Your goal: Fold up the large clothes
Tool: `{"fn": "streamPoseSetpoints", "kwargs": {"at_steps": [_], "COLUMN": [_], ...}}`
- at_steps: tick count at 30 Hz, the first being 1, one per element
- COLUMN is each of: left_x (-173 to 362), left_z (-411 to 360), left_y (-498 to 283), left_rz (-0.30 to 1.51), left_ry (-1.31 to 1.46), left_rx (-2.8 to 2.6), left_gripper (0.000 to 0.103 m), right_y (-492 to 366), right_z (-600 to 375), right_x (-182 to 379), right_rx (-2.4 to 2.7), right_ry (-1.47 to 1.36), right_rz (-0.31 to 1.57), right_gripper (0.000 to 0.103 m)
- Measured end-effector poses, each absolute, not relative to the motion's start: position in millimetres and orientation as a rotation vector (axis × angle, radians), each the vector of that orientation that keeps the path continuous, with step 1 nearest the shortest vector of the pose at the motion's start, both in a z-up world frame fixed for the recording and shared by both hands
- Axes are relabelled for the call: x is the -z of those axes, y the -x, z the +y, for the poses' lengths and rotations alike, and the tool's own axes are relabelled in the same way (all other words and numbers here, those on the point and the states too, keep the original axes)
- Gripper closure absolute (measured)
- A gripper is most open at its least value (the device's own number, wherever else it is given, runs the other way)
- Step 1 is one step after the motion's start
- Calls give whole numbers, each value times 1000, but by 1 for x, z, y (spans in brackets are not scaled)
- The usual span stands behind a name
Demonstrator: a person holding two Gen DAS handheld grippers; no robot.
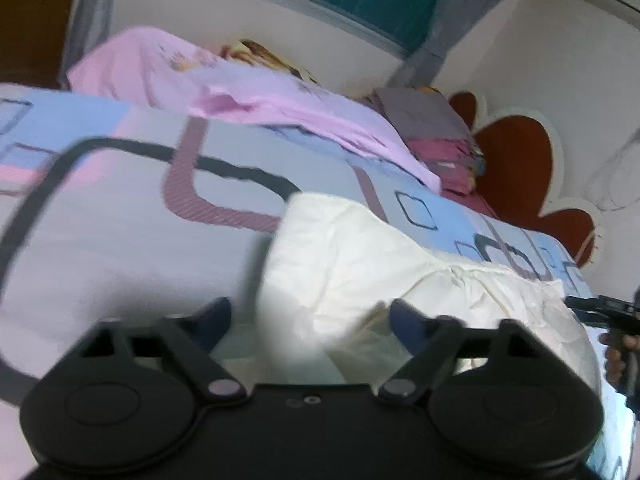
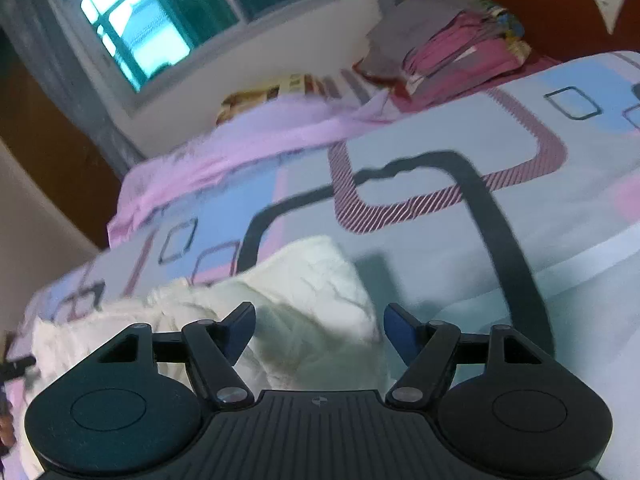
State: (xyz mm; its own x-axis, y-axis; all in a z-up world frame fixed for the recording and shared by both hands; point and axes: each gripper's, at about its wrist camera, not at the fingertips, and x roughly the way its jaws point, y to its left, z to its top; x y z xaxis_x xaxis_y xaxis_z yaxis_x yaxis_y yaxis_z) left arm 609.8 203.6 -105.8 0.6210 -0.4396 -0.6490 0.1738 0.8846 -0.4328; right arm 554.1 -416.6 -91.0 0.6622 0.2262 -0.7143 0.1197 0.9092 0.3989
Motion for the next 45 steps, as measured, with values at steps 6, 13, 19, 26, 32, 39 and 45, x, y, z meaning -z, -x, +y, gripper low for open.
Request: {"fn": "streamPoseSetpoints", "kwargs": {"at_steps": [6,13,19,26,32,39,45], "left_x": [105,103,154,152,108,51,71], "left_z": [202,200,207,211,210,98,0], "left_y": [-606,-621,-647,-641,-605,-532,-523], "left_rz": [722,684,853,843,713,581,642], "left_ry": [384,378,494,496,364,203,47], "left_rx": [381,325,313,303,28,264,308], "left_gripper": [98,98,92,82,10,26,20], "right_y": [-550,-567,-579,-581,-541,-503,-507], "right_z": [-405,-407,-418,-416,-402,-301,-234], "right_x": [84,81,141,138,79,58,83], "right_rx": [-75,-15,42,35,161,-142,-189], "right_ry": [-392,-372,-467,-446,-236,-108,-16], "right_rz": [762,692,839,854,675,621,652], "right_gripper": [93,94,93,87,19,50,49]}}
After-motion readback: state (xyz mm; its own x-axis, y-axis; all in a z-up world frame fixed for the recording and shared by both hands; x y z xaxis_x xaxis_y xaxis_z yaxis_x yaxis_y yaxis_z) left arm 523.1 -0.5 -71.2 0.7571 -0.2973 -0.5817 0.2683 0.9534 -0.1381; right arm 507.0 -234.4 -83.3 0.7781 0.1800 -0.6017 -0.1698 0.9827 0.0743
